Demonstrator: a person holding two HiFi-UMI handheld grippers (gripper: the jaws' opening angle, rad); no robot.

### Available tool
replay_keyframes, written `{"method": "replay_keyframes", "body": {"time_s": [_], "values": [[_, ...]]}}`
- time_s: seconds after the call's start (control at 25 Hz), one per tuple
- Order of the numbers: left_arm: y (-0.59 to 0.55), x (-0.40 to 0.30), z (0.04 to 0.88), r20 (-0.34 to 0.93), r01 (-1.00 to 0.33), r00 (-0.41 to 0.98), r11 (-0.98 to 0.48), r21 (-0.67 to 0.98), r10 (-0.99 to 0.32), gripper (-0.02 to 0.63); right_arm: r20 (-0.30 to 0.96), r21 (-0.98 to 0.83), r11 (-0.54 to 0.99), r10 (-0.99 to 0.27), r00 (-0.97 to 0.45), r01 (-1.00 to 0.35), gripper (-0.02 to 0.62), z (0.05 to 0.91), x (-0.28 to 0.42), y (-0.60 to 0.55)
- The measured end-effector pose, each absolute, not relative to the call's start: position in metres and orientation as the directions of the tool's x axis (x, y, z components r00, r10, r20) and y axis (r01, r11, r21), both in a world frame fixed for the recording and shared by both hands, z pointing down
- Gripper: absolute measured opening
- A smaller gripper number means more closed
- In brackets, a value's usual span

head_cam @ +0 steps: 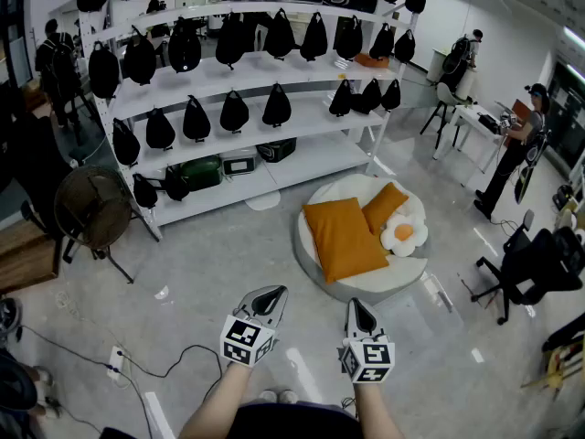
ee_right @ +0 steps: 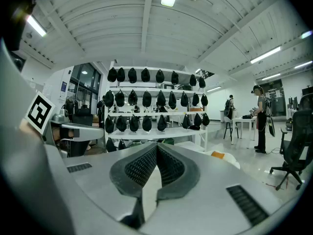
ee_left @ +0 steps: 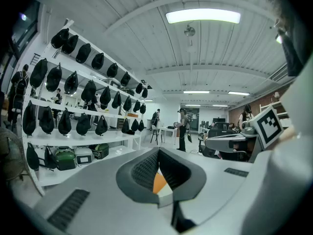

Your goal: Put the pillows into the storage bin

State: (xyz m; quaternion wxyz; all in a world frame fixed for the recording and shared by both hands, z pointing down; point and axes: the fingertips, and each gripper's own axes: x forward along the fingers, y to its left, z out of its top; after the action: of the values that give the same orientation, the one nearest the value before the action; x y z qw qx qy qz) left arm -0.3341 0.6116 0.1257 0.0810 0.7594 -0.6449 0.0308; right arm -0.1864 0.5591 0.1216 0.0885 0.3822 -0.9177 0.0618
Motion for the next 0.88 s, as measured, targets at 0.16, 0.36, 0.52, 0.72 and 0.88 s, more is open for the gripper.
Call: {"method": "replay_keyframes", "body": {"time_s": [0.16, 0.36, 0.52, 0.72, 0.88], "values": [[0.612, -0.331, 0.128, 0.155, -0.984, 0.165, -0.153, 0.088, -0.974, 0.021, 0.213, -0.048, 0.700, -0.689, -0.692, -0.712, 0.000, 0.123, -0.182, 0.561], [0.615, -0.330, 0.129, 0.158, -0.982, 0.177, -0.165, 0.087, -0.971, 0.021, 0.226, -0.048, 0.692, -0.695, -0.682, -0.721, 0.000, 0.126, -0.179, 0.563], [0.619, -0.329, 0.131, 0.157, -0.982, 0.176, -0.163, 0.091, -0.972, 0.021, 0.217, -0.063, 0.686, -0.699, -0.681, -0.725, 0.000, 0.124, -0.177, 0.567], [0.623, -0.327, 0.132, 0.160, -0.981, 0.182, -0.167, 0.104, -0.970, 0.021, 0.208, -0.083, 0.697, -0.687, -0.696, -0.713, 0.000, 0.124, -0.176, 0.573], [0.627, -0.325, 0.135, 0.161, -0.977, 0.199, -0.182, 0.115, -0.967, 0.021, 0.191, -0.107, 0.703, -0.679, -0.709, -0.703, 0.002, 0.127, -0.176, 0.575]]}}
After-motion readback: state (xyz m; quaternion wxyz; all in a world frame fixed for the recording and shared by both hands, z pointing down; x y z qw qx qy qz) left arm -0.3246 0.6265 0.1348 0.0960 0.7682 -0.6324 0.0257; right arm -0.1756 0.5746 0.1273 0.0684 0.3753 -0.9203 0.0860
